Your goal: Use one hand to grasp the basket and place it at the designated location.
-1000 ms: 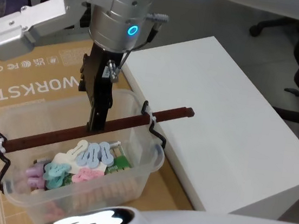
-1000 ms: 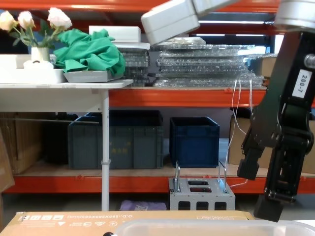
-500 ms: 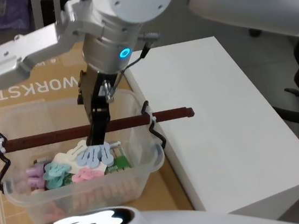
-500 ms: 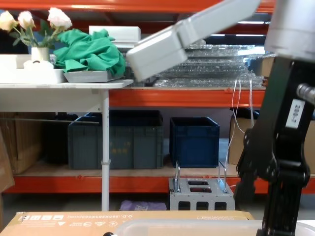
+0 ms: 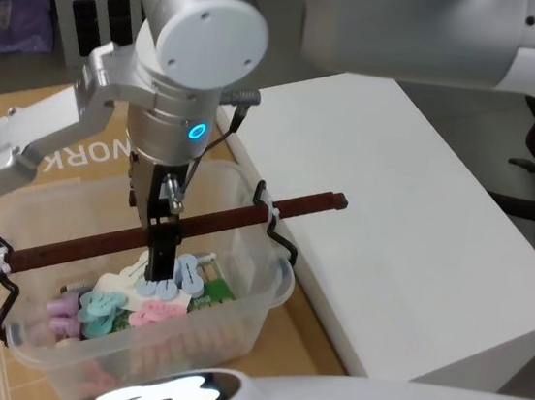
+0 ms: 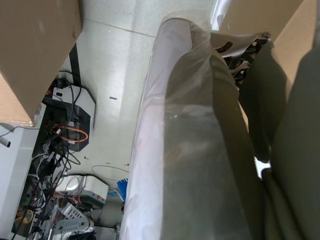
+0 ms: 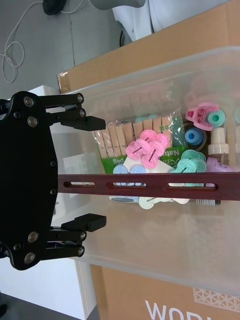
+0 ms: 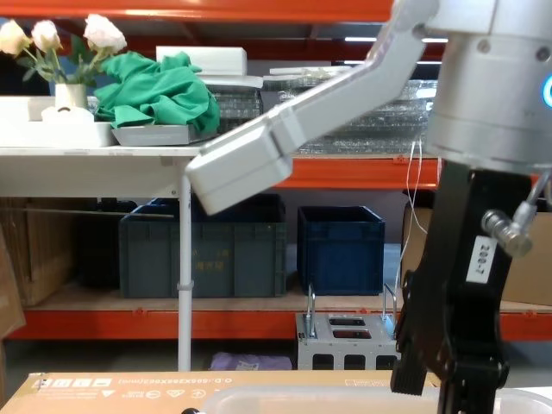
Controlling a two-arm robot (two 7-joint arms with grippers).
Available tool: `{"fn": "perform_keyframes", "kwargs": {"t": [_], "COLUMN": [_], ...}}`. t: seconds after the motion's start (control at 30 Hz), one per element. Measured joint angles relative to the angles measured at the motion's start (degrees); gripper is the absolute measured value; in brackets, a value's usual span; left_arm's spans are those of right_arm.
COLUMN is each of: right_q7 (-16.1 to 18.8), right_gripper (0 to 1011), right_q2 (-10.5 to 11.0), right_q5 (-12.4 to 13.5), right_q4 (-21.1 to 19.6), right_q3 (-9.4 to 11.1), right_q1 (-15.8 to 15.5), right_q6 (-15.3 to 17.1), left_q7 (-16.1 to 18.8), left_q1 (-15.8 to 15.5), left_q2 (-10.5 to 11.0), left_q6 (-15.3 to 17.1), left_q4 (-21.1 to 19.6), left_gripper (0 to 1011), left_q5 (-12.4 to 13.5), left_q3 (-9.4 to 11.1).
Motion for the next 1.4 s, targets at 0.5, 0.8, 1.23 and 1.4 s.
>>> {"fn": "perform_keyframes", "kwargs": {"t": [0.5,0.8,1.23,1.4], "right_q7": [-0.6,-0.8,-1.6,-1.7], "right_gripper": [1000,999,701,539], "right_q2": [-2.7,-4.1,-4.0,-3.9], "right_q5": [-2.6,-3.7,-3.7,-3.7], "right_q4": [2.7,4.4,5.3,5.5], "right_q3": [-1.9,-2.8,-2.6,-2.4], "right_q1": [-1.1,-1.6,-2.1,-2.3], "right_q6": [1.0,1.1,0.7,0.7], "left_q7": [0.0,0.0,0.0,0.0], "left_q1": [0.0,0.0,0.0,0.0], "left_q2": [0.0,0.0,0.0,0.0], "left_q6": [0.0,0.0,0.0,0.0], "left_q4": [0.0,0.0,0.0,0.0], "left_gripper": [0,0,0,0], "left_q5": [0.0,0.0,0.0,0.0], "left_q3": [0.0,0.0,0.0,0.0]}}
